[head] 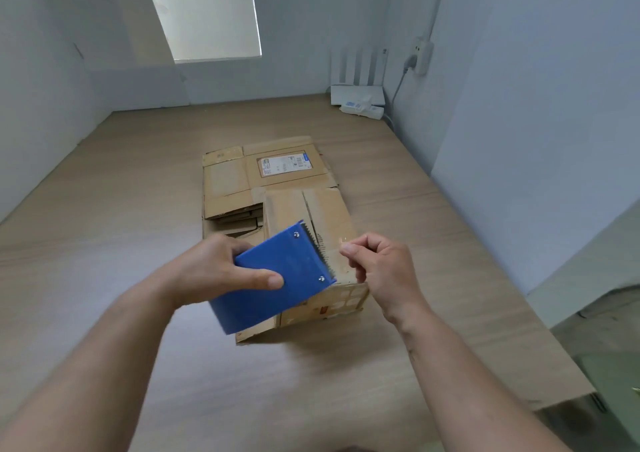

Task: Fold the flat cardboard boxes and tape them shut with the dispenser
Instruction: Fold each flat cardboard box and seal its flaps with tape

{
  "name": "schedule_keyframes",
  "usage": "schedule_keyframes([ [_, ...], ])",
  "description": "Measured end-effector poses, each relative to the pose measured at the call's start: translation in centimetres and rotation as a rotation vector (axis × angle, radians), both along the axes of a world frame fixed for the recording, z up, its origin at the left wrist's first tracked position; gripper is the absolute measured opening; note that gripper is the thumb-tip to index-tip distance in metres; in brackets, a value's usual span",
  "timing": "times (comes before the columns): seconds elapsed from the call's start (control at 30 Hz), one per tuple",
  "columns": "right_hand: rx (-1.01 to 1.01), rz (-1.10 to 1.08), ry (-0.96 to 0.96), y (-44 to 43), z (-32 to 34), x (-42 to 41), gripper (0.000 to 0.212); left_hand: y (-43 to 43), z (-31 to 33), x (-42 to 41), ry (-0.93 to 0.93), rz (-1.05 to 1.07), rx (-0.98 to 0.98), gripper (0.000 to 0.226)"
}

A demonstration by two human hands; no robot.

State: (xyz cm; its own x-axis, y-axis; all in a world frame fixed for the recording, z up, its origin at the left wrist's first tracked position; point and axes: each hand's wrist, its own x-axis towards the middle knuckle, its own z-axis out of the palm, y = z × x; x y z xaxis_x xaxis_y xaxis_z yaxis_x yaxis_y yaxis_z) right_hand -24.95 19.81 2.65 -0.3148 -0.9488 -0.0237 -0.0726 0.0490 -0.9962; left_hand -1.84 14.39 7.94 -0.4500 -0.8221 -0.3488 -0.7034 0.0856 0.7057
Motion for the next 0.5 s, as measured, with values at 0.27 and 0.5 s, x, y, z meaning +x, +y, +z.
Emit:
schedule_keyframes([
  [0.27, 0.195, -0.24, 0.142, 0.9, -5.2, -5.2, 0.029, -0.6, 0.8, 5.4, -0.242, 0.069, 0.14, 0.114],
  [0.5, 0.267, -0.275, 0.224, 0.5, -7.7, -4.8, 0.031, -2.0, -0.2, 3.9, -0.403, 0.032, 0.172, 0.117],
])
